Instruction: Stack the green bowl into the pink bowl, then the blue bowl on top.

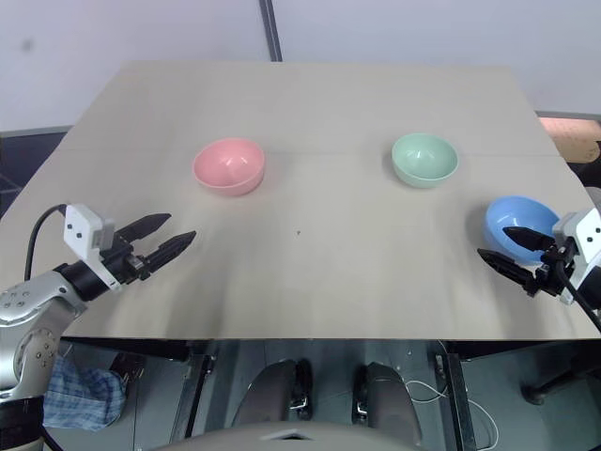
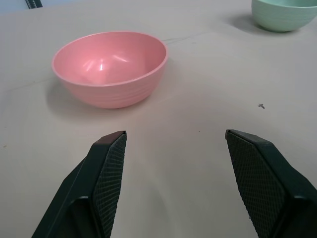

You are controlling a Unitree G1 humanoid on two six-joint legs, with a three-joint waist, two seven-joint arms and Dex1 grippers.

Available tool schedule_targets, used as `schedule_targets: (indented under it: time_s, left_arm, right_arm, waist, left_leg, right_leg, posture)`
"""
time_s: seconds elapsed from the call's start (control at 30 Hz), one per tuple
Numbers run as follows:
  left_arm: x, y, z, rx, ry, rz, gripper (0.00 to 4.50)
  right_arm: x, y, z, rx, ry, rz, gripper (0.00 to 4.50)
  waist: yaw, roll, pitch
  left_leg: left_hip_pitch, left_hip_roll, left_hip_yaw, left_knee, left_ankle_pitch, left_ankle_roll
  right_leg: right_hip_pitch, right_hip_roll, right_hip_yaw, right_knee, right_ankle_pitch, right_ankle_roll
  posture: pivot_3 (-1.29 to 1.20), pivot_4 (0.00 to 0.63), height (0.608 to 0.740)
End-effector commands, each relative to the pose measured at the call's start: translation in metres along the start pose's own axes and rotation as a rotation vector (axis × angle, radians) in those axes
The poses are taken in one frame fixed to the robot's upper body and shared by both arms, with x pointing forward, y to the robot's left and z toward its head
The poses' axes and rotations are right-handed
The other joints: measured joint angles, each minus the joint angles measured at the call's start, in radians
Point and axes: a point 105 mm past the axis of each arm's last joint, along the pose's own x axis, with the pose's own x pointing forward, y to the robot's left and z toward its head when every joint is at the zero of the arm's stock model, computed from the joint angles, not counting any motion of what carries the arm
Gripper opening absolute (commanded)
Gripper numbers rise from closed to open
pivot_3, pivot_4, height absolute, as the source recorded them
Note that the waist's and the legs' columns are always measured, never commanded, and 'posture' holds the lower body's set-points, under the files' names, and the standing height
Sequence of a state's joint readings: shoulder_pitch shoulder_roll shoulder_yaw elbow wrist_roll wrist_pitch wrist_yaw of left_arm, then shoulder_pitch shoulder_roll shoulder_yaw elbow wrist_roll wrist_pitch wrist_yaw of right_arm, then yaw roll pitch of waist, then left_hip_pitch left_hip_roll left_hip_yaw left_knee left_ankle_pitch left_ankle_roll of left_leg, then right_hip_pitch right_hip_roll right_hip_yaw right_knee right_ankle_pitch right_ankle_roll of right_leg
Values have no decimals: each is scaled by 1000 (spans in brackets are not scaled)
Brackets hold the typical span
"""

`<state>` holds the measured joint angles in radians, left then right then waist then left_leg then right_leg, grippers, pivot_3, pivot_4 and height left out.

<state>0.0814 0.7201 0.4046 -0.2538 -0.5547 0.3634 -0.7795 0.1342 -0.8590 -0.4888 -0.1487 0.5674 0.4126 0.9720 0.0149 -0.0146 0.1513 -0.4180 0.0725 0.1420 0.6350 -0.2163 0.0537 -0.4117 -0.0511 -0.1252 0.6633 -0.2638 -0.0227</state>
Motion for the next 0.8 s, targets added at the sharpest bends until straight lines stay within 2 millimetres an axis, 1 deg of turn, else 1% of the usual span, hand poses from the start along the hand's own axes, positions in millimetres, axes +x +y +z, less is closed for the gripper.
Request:
schedule_targets:
  time_s: [0.03, 0.13, 0.57, 0.8]
  left_arm:
    - [-4, 5, 16, 30, -50, 28, 3357]
    - [-6, 8, 17, 6, -58, 41, 3357]
    - [-6, 4, 15, -2, -56, 36, 3357]
    - [-2, 1, 11, 5, -44, 26, 3357]
  right_arm:
    - [-3, -1, 14, -27, -43, -12, 3654]
    - [-3, -1, 16, -20, -49, -20, 3654]
    - [0, 4, 16, -24, -52, -8, 3654]
    - [5, 7, 25, -37, -76, 21, 3654]
  waist:
    - [0, 0, 0]
    - [0, 0, 0]
    - [0, 0, 0]
    - [0, 0, 0]
  left_leg:
    - [0, 0, 0, 0, 0, 0]
    - [0, 0, 0, 0, 0, 0]
    - [0, 0, 0, 0, 0, 0]
    - [0, 0, 0, 1, 0, 0]
  right_leg:
    - [0, 0, 0, 0, 0, 0]
    - [0, 0, 0, 0, 0, 0]
    - [0, 0, 0, 0, 0, 0]
    - [1, 0, 0, 1, 0, 0]
  posture:
    - [0, 150, 740]
    - [0, 150, 740]
    - [0, 150, 740]
    - [0, 150, 740]
